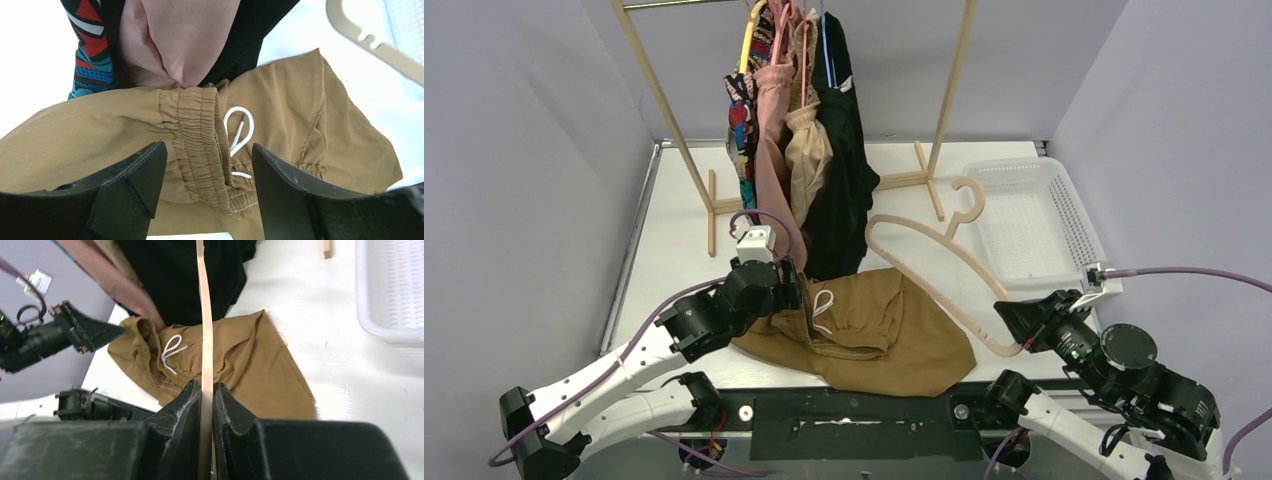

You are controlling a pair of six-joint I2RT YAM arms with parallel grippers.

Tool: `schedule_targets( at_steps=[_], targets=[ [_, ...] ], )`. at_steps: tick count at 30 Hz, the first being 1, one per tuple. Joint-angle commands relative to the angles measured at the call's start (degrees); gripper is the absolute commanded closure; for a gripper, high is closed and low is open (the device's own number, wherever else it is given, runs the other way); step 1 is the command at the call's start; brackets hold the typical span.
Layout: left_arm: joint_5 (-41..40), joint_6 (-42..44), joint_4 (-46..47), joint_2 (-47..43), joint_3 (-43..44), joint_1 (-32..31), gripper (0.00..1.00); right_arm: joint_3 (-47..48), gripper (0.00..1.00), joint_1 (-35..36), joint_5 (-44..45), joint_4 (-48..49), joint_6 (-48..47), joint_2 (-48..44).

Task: Remove the shorts from the hanger
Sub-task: Place the hanger on the clothes rod.

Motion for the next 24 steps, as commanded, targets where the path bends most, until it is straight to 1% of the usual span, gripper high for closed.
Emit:
schedule_targets(
  at_steps=[1,5,9,11,12,15,17,21,24],
  targets=[
    [0.72,1.06,4.49,-0.70,0.35,0.26,0.37,-0.54,1.00,1.39,12.81,1.68,5.50,2.02],
    [0.80,0.81,4.67,-1.22,-0.09,0.28,0.35,-3.60,1.00,1.32,16.72,7.94,4.47,5.85],
    [0.75,0.57,4.53,-1.12,-0.21,0.37,0.33,-5.70,1.00,1.34,22.49,14.82,3.03,12.29],
    [0.21,2.59,4.10,-1.27,0.11,0.44,0.31,-6.48,1.00,1.39,23.84,19.09,0.48,15.34],
    [-1.08,4.15,3.18,-1.29,0.53,0.46,0.30,-6.78,1.00,1.39,24.56,21.39,-0.95,16.57],
    [-7.13,7.34,-1.41,-1.57,2.26,0.75,0.19,-7.84,1.00,1.29,27.16,27.57,-5.20,18.88],
    [-9.33,8.49,-3.79,-2.09,2.68,1.18,0.17,-8.81,1.00,1.26,27.58,32.14,-8.86,19.36],
    [-9.83,8.21,-4.37,-3.31,0.56,3.18,0.16,-9.74,1.00,1.08,26.49,40.56,-16.10,20.73],
    [-8.21,5.77,-3.53,-3.42,-1.05,6.55,0.16,-6.41,1.00,0.57,24.98,42.63,-19.60,23.76]
  ],
)
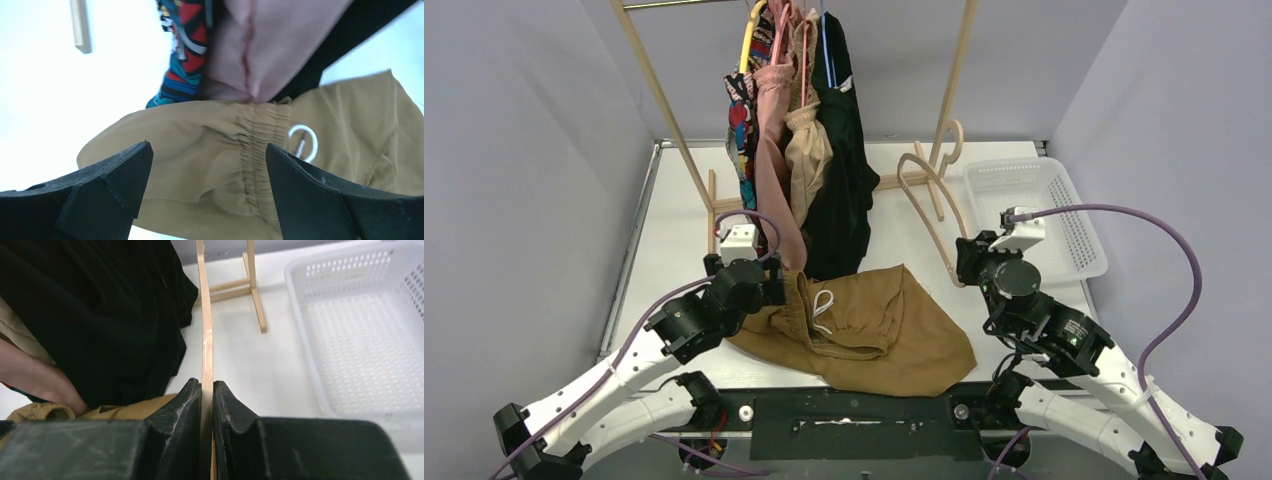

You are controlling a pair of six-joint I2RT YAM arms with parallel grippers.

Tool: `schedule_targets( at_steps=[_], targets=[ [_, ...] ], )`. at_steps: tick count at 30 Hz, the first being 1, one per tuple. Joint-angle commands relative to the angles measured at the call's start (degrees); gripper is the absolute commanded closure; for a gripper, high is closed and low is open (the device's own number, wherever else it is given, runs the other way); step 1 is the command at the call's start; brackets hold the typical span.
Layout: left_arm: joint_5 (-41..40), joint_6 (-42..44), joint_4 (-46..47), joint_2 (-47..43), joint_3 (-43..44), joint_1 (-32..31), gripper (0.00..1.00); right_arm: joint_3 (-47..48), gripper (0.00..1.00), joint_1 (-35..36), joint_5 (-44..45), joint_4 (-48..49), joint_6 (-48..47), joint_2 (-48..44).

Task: Remove the shorts from the hanger
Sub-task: Place the hanger on the clothes rod.

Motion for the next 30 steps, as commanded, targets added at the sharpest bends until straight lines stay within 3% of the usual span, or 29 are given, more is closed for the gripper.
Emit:
schedule_targets(
  at_steps=[1,4,8,14,21,30],
  targets=[
    [-1.95,-3.12,0.07,-0.89,-0.97,4.72,0.16,4.68,1.00,-0.83,0.11,13.38,-9.51,3.37],
    [0.39,-5.92,0.02,-0.52,-1.76,10.79,0.15,8.91,1.00,-3.74,-3.34,13.81,-12.43,7.44],
    [7.77,-5.94,1.40,-1.33,-2.08,22.26,0.15,17.85,1.00,-12.97,-15.01,8.39,-12.40,15.18],
    [15.40,0.55,5.14,-2.23,-0.86,37.02,0.15,28.23,1.00,-19.59,-28.09,4.52,-13.21,23.47],
    [10.13,4.71,7.57,-4.21,-2.95,37.14,0.15,41.76,1.00,-19.86,-26.34,0.90,-17.46,29.39],
    [12.14,5.26,10.23,-4.48,-4.30,37.04,0.15,47.67,1.00,-19.89,-23.48,5.23,-18.57,31.93]
  ],
)
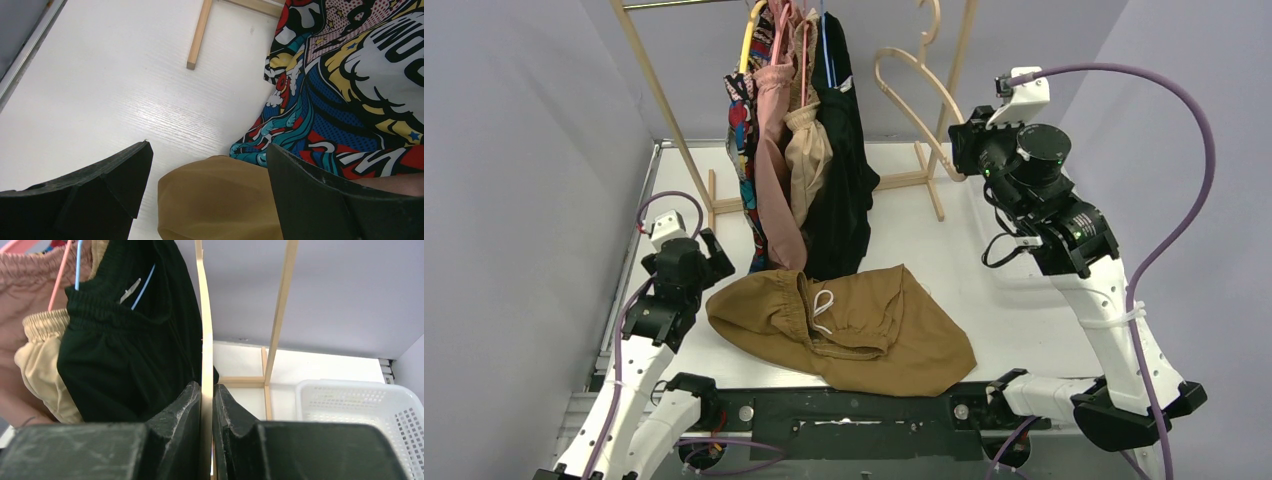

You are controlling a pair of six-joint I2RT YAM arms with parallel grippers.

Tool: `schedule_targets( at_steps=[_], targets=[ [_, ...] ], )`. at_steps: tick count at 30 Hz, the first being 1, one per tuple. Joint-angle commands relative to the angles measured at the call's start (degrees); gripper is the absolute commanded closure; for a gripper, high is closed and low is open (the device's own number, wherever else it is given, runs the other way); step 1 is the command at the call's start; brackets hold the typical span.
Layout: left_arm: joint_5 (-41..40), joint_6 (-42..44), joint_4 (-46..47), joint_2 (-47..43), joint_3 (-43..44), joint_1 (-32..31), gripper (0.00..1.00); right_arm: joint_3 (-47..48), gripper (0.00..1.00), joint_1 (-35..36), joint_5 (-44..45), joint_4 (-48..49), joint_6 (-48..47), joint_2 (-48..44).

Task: Remove the shorts from the hanger
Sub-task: Place the hanger on the clothes rod.

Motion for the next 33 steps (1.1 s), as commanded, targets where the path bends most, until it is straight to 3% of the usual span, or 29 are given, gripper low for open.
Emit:
schedule_targets(
  at_steps=[1,10,26,33],
  targets=[
    [0.43,1.99,5.75,-0.50,-0.68,0.08,0.15,4.85,1.00,-0.35,2.09,5.25,-0.95,2.05],
    [0.37,3.59,8.13,-0.35,-1.73,0.28,0.15,15.01,1.00,-0.37,1.18,3.30,-0.89,9.48],
    [1.65,5.58,10.87,0.62,-3.40,0.31,0.15,16.46,1.00,-0.32,2.00,6.16,-1.96,10.43],
    [1.89,6.12,11.33,0.85,-3.66,0.35,0.15,26.92,1.00,-1.61,1.90,-0.24,-2.50,17.52]
  ],
)
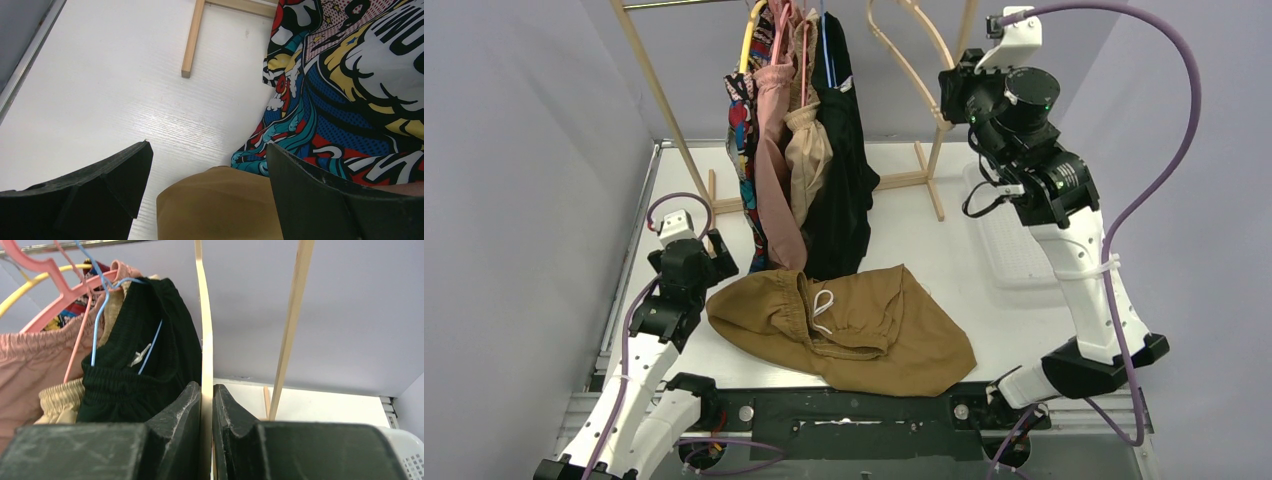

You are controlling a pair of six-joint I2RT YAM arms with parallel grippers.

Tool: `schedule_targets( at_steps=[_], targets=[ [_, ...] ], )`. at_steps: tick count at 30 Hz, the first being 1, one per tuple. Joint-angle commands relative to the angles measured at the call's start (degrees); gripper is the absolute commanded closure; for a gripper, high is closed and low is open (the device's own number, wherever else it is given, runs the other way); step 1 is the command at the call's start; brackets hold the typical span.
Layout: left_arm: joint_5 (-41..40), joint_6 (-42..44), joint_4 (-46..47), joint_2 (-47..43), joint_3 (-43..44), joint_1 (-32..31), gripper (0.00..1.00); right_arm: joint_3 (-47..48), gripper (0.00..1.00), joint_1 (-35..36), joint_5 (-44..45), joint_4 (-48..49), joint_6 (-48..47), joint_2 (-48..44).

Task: Remove the shorts from the hanger
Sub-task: Place the hanger on the clothes rod, then pick up the shorts at the center of the board.

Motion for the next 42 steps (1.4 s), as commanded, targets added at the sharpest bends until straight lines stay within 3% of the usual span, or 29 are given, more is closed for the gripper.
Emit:
schedule_targets(
  at_steps=[1,4,12,14,18,23,29,33,37,39,42],
  targets=[
    [0.91,1.53,3.97,-0.18,0.25,0.33,0.15,8.53,1.00,-1.81,-0.24,-1.86,-0.48,4.85],
    [0.87,1.66,3.96,-0.18,0.24,0.38,0.15,13.00,1.00,-2.85,-1.70,-6.03,1.04,8.26],
    [1.87,2.14,4.43,-0.13,-0.02,0.23,0.15,7.71,0.97,-6.46,-5.58,-9.59,5.52,7.30],
    [2.21,2.23,4.43,-0.14,-0.02,0.17,0.15,6.56,0.86,-6.80,-5.91,-9.52,5.56,6.29],
    [1.78,2.25,4.22,-0.01,0.06,0.15,0.15,4.72,0.55,-7.32,-6.44,-8.37,5.61,4.26],
    [1.63,2.28,3.96,0.00,0.20,0.18,0.15,-0.09,0.33,-7.56,-8.30,-6.48,5.47,0.64],
    [1.54,2.14,3.71,-0.09,0.33,0.10,0.15,-20.36,0.15,-7.54,-7.19,1.76,7.98,-12.33],
    [1.46,2.12,3.70,-0.09,0.33,0.12,0.15,-39.05,0.11,-7.38,-8.64,10.71,12.04,-25.95],
    [1.36,2.11,3.72,-0.08,0.33,0.12,0.15,-56.87,0.11,-6.00,-17.48,20.24,16.11,-35.73],
    [1.38,2.14,3.77,-0.04,0.33,0.06,0.15,-64.88,0.10,-2.93,-19.70,23.19,17.62,-38.35],
    [1.45,2.14,3.76,0.06,0.27,0.10,0.15,-75.26,0.09,8.54,-15.98,28.30,18.91,-39.55]
  ],
)
